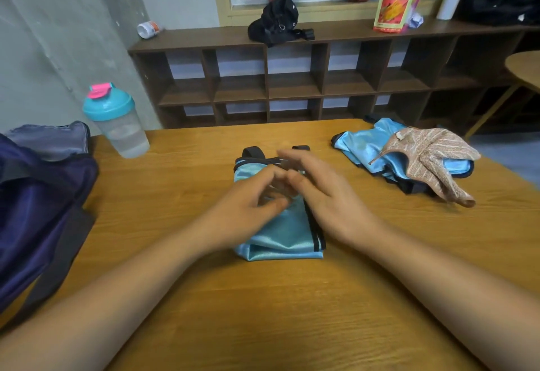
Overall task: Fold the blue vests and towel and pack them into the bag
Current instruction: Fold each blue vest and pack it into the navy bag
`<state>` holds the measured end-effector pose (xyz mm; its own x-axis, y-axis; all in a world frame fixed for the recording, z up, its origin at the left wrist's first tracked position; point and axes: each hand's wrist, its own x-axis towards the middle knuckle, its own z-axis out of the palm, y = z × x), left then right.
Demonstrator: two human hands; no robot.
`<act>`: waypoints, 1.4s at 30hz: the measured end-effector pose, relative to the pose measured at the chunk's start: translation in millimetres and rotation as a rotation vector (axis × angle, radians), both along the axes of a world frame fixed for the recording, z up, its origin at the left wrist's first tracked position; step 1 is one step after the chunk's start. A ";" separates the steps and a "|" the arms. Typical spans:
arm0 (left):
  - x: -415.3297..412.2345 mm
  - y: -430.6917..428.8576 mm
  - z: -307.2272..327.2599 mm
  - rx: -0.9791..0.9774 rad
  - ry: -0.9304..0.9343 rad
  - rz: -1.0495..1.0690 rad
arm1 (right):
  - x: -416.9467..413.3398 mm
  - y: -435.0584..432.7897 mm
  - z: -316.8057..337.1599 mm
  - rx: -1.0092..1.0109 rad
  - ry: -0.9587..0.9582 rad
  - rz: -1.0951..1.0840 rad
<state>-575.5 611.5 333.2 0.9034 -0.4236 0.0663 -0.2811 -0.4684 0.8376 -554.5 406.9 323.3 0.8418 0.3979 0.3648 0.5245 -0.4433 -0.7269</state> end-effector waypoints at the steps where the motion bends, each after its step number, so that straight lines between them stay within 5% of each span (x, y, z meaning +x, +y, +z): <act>1: -3.6 3.3 -1.3 0.021 -0.081 0.011 | -6.6 2.8 -2.1 -0.012 -0.001 0.047; 5: -13.5 26.4 -11.8 0.153 -0.344 0.024 | -15.2 -7.0 -23.2 -0.153 -0.065 0.109; 13: -33.7 58.2 -38.6 0.259 -0.333 -0.131 | -13.0 -16.2 -32.3 -0.351 -0.064 0.182; 26: -37.7 58.8 -28.1 0.641 -0.573 -0.136 | -14.6 -21.2 -18.2 -0.552 -0.137 0.287; 30: -32.6 58.1 -30.6 0.547 -0.506 -0.047 | -12.3 -22.9 -20.4 -0.500 -0.137 0.281; 36: -31.5 59.6 -32.4 0.155 -0.284 0.153 | -9.0 -21.8 -22.6 -0.260 -0.127 0.185; 42: -26.9 62.5 -31.4 -0.032 -0.162 0.223 | -4.9 -19.7 -31.0 -0.005 0.053 -0.025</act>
